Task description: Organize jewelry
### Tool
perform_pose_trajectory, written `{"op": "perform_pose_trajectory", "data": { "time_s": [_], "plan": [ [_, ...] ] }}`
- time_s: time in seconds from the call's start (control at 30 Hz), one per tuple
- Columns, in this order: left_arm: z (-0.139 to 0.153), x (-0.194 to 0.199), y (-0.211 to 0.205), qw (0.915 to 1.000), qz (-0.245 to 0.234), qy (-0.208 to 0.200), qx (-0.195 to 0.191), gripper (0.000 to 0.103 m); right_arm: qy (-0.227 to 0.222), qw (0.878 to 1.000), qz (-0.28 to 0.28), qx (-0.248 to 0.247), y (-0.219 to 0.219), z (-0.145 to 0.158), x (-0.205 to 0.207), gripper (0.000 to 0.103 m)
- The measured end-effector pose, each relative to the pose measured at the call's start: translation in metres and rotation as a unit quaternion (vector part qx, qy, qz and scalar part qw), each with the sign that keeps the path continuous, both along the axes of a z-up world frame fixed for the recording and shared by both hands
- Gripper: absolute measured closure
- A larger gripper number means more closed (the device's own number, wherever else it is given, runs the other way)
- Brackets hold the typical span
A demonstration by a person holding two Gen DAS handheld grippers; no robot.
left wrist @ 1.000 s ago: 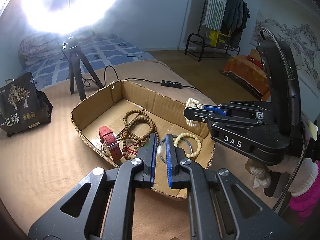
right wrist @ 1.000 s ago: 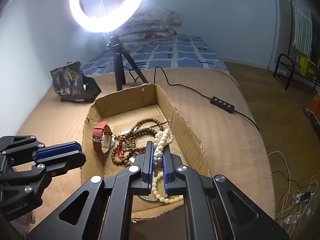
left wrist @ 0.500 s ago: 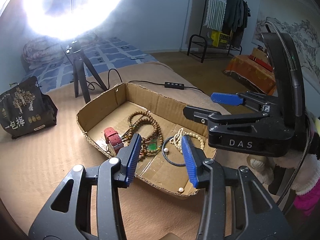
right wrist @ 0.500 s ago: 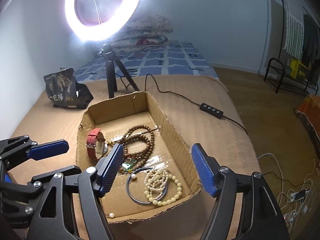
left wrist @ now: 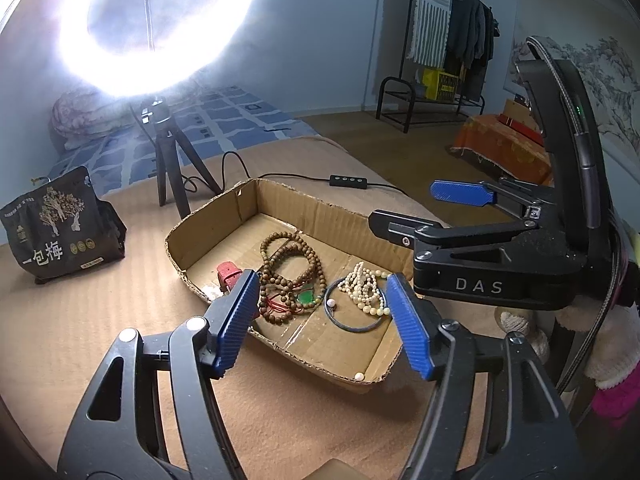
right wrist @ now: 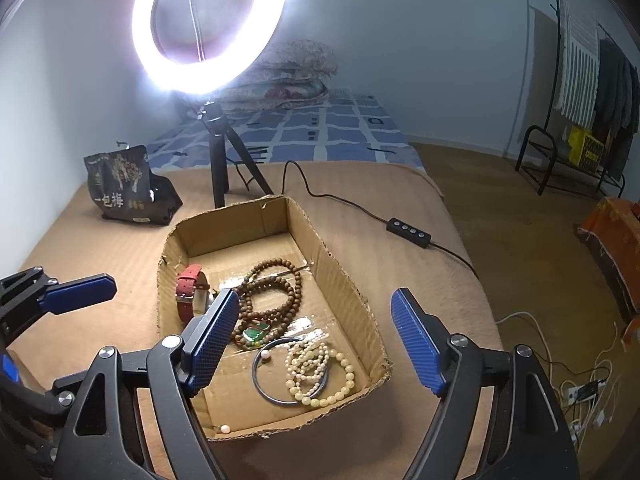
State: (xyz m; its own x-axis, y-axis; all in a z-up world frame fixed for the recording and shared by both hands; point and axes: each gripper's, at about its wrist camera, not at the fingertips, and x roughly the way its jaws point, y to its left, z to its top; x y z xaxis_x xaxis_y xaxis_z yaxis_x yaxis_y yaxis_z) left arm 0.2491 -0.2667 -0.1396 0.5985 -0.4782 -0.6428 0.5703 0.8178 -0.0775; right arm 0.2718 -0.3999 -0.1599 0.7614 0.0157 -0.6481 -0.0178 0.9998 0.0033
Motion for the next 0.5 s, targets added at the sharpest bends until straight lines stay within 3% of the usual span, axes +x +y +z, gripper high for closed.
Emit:
{"op": "perform_pose_trajectory", "data": {
  "time_s": [0.5],
  "plan": [
    [0.035, -0.029, 0.025, 0.9996, 0.013, -0.024, -0.003, 0.034, -0.022, 1.0, 0.002, -0.003, 0.014, 0.035, -0.033, 0.024]
  ]
}}
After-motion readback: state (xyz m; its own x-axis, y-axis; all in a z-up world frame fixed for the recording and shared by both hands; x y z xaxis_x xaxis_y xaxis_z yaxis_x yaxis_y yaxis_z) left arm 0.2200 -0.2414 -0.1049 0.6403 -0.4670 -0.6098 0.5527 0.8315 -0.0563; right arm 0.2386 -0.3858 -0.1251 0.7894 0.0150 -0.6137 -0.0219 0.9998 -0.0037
